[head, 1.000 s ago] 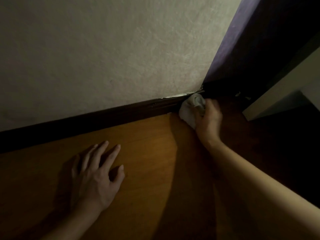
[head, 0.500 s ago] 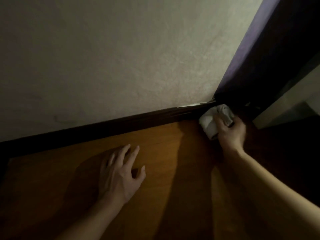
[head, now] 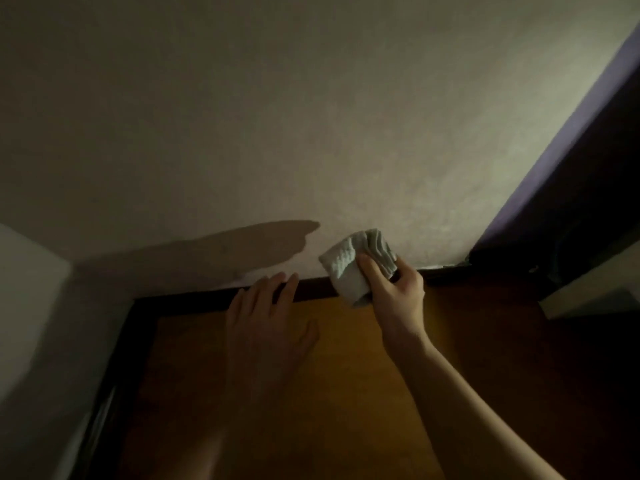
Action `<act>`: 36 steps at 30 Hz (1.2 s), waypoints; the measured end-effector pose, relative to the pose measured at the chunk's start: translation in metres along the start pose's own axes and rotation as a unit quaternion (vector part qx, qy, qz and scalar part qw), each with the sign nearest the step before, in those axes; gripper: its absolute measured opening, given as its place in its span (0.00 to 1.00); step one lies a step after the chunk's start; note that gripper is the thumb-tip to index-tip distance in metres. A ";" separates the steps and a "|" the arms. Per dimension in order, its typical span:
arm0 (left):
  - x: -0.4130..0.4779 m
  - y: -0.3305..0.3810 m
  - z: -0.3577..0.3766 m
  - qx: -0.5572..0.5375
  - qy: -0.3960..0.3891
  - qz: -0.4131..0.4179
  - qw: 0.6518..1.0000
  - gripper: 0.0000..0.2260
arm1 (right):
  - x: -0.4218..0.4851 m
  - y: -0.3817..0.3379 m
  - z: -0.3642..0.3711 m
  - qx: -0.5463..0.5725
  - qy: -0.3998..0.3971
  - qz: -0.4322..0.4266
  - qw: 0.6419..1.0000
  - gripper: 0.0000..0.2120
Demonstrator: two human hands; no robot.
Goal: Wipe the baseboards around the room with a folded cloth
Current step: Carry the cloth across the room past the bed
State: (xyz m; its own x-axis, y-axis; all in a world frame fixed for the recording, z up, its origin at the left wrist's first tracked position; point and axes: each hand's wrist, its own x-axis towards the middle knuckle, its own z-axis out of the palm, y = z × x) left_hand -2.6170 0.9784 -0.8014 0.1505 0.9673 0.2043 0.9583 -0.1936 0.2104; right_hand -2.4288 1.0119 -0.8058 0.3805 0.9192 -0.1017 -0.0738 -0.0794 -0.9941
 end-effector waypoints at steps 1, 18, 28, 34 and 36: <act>0.005 0.004 -0.018 -0.001 0.008 -0.005 1.000 0.31 | -0.004 -0.020 0.005 -0.010 -0.004 -0.003 1.000 0.09; 0.057 0.108 -0.498 -0.014 0.014 -0.014 1.000 0.30 | -0.136 -0.484 0.011 -0.082 0.006 0.058 0.995 0.14; 0.039 0.141 -0.717 -0.031 0.009 -0.007 0.999 0.30 | -0.206 -0.726 0.010 -0.109 -0.016 0.064 0.992 0.12; 0.030 0.142 -0.759 -0.043 0.007 -0.008 0.999 0.28 | -0.231 -0.762 0.020 -0.099 -0.030 0.071 0.992 0.09; 0.027 0.140 -0.763 -0.042 0.001 -0.014 0.999 0.29 | -0.233 -0.765 0.024 -0.099 -0.035 0.061 0.993 0.09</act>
State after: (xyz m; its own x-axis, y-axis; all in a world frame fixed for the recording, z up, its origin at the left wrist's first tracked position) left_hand -2.6642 0.8525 -0.0370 0.1238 0.9723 0.1982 0.9382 -0.1798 0.2958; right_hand -2.4831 0.8676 -0.0203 0.3145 0.9221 -0.2252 0.0698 -0.2591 -0.9633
